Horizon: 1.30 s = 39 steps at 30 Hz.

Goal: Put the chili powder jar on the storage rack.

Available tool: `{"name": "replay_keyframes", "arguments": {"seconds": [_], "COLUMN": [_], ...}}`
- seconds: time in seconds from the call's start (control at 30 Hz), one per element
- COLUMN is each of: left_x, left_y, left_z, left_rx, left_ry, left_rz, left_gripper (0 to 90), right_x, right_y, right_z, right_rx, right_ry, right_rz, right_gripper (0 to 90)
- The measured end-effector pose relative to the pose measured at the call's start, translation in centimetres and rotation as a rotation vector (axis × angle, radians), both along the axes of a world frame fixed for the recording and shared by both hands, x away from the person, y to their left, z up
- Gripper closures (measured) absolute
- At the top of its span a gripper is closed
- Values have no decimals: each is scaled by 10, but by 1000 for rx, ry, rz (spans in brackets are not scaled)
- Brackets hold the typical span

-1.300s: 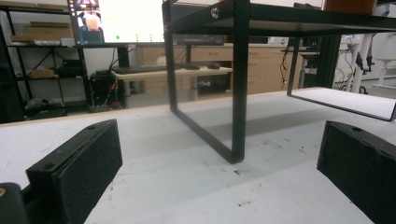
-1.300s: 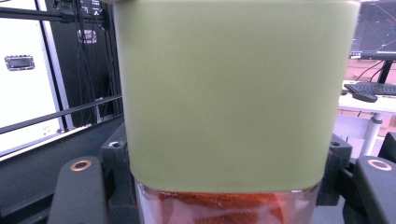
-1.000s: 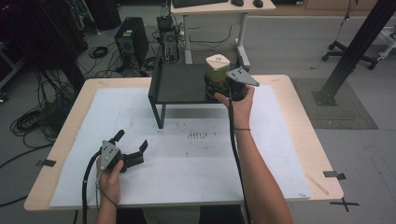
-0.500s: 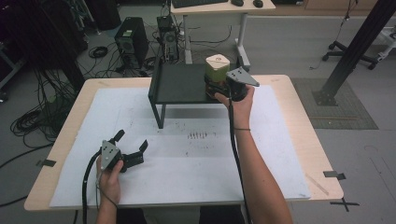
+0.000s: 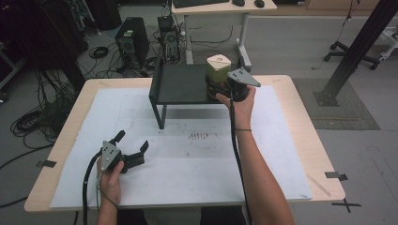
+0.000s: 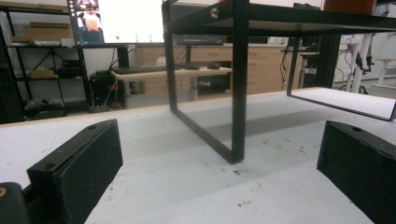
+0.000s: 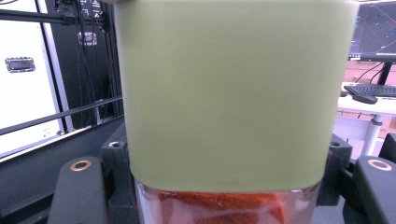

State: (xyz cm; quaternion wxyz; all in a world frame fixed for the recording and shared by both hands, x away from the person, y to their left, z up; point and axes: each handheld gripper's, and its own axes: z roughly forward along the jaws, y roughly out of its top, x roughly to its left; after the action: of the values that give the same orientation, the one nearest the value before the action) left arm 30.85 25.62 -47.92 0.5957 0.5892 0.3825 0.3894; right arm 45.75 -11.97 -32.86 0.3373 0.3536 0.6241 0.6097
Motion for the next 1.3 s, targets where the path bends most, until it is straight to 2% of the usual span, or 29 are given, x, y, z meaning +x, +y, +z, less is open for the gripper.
{"name": "replay_keyframes", "arguments": {"seconds": [1.3], "left_x": [0], "left_y": [0], "left_z": [0], "left_rx": [1], "left_ry": [0], "left_rz": [0], "left_gripper": [4], "right_x": [0], "right_y": [0], "right_z": [-1], "right_rx": [2], "right_ry": [-11], "right_rz": [-1], "right_gripper": [296]}}
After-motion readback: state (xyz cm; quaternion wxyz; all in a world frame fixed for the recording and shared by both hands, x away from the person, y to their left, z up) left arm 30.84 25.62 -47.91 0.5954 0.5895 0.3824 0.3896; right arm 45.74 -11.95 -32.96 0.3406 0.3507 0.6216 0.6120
